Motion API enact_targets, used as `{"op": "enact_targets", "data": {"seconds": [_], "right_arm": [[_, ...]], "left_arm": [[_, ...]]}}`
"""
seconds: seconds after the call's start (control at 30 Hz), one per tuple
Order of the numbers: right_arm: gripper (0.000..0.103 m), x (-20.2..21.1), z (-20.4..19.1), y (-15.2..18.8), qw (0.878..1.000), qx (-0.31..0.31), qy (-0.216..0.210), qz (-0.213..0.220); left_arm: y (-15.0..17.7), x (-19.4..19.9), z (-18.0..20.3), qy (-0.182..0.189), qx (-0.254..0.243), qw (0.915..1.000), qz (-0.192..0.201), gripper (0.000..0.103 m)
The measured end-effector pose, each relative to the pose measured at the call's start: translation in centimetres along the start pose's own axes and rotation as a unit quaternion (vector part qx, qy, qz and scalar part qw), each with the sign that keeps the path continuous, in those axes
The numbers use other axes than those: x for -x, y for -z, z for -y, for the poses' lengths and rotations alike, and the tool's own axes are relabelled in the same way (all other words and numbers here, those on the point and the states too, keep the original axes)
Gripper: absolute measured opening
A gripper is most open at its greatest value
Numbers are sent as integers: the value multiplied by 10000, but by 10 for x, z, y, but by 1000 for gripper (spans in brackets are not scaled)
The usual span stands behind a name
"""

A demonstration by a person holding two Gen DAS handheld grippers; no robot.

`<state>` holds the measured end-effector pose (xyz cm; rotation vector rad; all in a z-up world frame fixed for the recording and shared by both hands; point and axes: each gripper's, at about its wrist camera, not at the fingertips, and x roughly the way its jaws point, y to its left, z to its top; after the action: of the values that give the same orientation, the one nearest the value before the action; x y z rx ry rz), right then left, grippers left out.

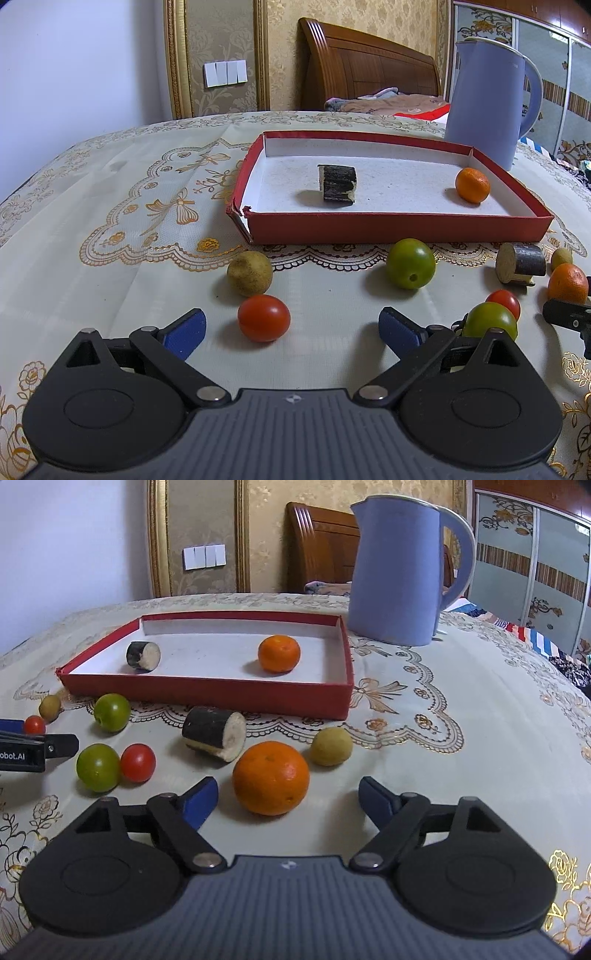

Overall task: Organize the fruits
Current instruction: 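Withdraw both grippers from the lid back toward the remaining fruits, then close the right gripper on the large tangerine while the left gripper approaches the tomato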

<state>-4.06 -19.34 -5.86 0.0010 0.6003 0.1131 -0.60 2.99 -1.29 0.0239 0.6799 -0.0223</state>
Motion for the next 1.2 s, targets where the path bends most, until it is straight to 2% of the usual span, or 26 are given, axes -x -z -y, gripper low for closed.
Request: {"op": "enact_targets", "data": {"seconds": [0.27, 0.4, 1.2], "right_arm": [[72, -4, -5, -3, 10000, -37, -46, -22], [65, -5, -10, -5, 10000, 8, -26, -13], [64, -5, -11, -4, 10000, -16, 23, 5]], "left_arm": [[0, 0, 0, -1, -1, 10000, 0, 101], [0, 0, 0, -1, -2, 10000, 0, 101], [0, 0, -1, 36, 24, 10000, 0, 102]]}}
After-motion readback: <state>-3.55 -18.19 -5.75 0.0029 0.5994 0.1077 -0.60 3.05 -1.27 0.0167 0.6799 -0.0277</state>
